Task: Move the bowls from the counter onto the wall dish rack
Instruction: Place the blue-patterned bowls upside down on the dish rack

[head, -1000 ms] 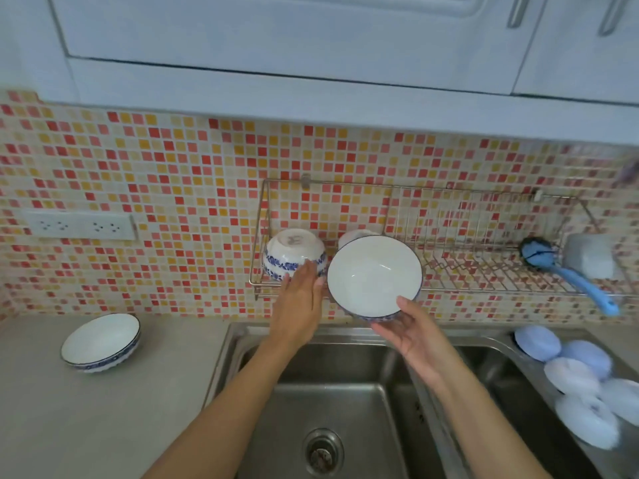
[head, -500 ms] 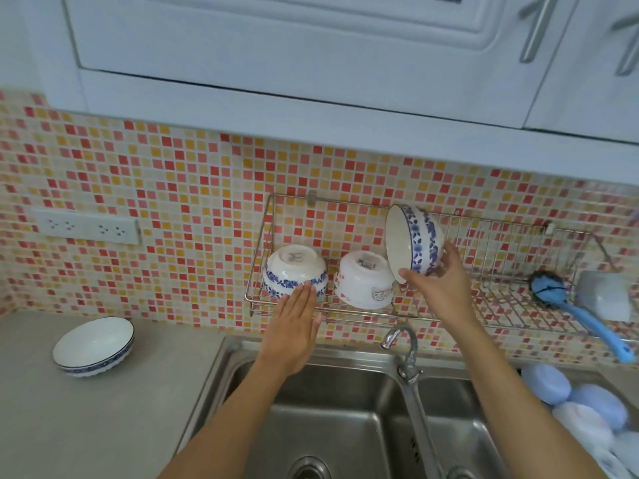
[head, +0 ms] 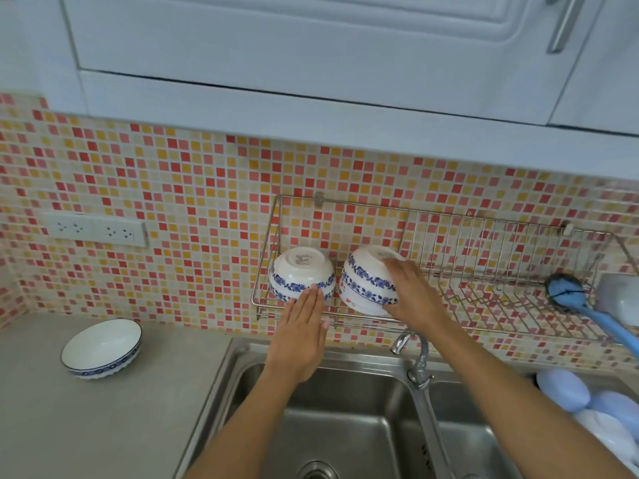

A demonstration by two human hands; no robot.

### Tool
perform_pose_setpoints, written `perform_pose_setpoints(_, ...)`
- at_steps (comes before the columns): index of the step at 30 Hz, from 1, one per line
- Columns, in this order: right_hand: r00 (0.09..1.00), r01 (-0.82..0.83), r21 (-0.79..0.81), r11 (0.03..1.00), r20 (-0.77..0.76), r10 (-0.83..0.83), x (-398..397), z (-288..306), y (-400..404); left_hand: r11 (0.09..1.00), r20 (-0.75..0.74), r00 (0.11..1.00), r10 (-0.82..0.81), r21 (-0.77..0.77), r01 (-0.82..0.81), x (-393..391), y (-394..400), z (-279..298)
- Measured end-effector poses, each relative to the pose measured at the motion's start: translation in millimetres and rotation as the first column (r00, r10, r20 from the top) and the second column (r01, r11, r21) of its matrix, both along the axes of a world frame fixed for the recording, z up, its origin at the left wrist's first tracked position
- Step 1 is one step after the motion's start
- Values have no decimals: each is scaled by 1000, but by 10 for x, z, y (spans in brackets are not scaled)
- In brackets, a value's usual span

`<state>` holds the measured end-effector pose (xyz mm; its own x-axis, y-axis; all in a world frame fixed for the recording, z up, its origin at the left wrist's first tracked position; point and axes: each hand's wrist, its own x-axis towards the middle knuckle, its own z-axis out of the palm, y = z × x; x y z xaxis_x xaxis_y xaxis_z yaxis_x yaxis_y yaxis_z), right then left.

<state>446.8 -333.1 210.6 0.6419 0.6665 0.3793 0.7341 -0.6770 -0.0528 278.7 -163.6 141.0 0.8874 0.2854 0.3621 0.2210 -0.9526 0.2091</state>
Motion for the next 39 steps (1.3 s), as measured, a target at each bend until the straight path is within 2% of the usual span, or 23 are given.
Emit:
perform_pose_setpoints(8, 994, -40, -50, 998, -104, 34, 100, -15, 36, 1000, 8, 1000, 4, 6, -4, 6, -5, 3)
perform_pose_setpoints(13, 980, -84, 12, 996, -179, 85, 127, -84, 16, 1000, 11, 1000, -6, 12, 6, -7, -6, 13)
perform_pose_setpoints(16, 974, -59, 138, 989, -211, 88, 57, -159, 15, 1000, -3, 1000, -3, 28, 3, -3, -4, 1)
perform_pose_setpoints(19, 994, 45, 211, 977, -103, -24, -205, -347, 14, 999, -8, 1000, 6, 38, -5, 11, -3, -2)
perform_pose_setpoints(22, 998, 53, 166, 985, 37, -60, -470, -662, 3, 999, -17, 1000, 7, 48, -6, 14, 7, 17)
perform_pose_setpoints(25, 986, 118, 117, 986, 104, -131, -599, -886, -16, 998, -26, 1000, -5, 63, 6, 3, 9, 11)
perform_pose_setpoints(31, 977, 180, 78, 981, 98, -187, -705, -899, 0, 990, -16, 1000, 10, 139, -7, -24, 5, -11)
perform_pose_setpoints(36, 969, 229, 96, 969, 73, -237, -747, -898, 36, 975, -33, 999, -8, 223, 15, -96, 122, -5)
perform_pose_setpoints(39, 961, 266, 118, 957, 44, -273, -805, -876, 113, 974, -25, 999, -40, 221, 44, -197, 250, -18)
